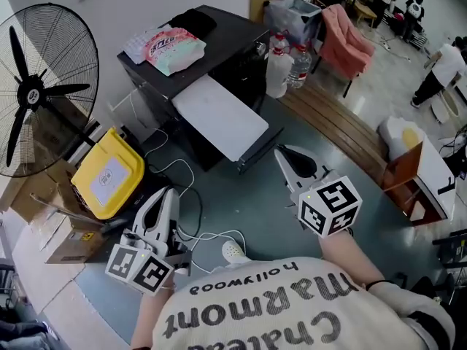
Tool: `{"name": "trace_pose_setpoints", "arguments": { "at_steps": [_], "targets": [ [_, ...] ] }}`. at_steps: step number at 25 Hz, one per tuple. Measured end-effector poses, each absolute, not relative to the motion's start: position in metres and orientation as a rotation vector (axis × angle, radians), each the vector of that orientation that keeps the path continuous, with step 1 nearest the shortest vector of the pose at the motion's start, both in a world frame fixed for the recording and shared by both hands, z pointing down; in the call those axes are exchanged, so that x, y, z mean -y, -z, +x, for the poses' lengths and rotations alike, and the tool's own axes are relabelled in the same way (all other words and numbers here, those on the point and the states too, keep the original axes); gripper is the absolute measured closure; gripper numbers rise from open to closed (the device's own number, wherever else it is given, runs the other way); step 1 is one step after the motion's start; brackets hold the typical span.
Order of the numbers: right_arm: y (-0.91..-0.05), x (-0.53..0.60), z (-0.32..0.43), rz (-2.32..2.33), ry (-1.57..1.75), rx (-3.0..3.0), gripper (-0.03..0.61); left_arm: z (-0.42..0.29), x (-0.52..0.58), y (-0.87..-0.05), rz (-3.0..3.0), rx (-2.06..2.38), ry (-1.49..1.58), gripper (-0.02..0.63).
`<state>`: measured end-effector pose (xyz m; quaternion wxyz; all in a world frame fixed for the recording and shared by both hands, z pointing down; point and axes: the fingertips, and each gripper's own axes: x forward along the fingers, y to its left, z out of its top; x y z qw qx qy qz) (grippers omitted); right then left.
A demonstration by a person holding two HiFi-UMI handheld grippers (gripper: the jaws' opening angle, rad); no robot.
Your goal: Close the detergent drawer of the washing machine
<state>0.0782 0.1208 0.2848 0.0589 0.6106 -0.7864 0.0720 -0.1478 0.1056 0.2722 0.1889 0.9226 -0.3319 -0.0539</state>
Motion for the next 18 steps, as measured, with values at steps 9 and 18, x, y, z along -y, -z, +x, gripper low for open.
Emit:
{"name": "trace_pose_setpoints", "arguments": {
  "at_steps": [9,18],
  "targets": [
    [-0.320,-0.087,0.073,1.826,-0.494,2.600,0.548,-0.145,-0.057,-0.309,2.602,0.958,0.159,0.606],
    [-0.444,-0.085,0.101,1.704,-1.000,2.532,0.548,-0.124,-0.062,-0.374,2.495,1.059,0.019,0.606]
  ]
}}
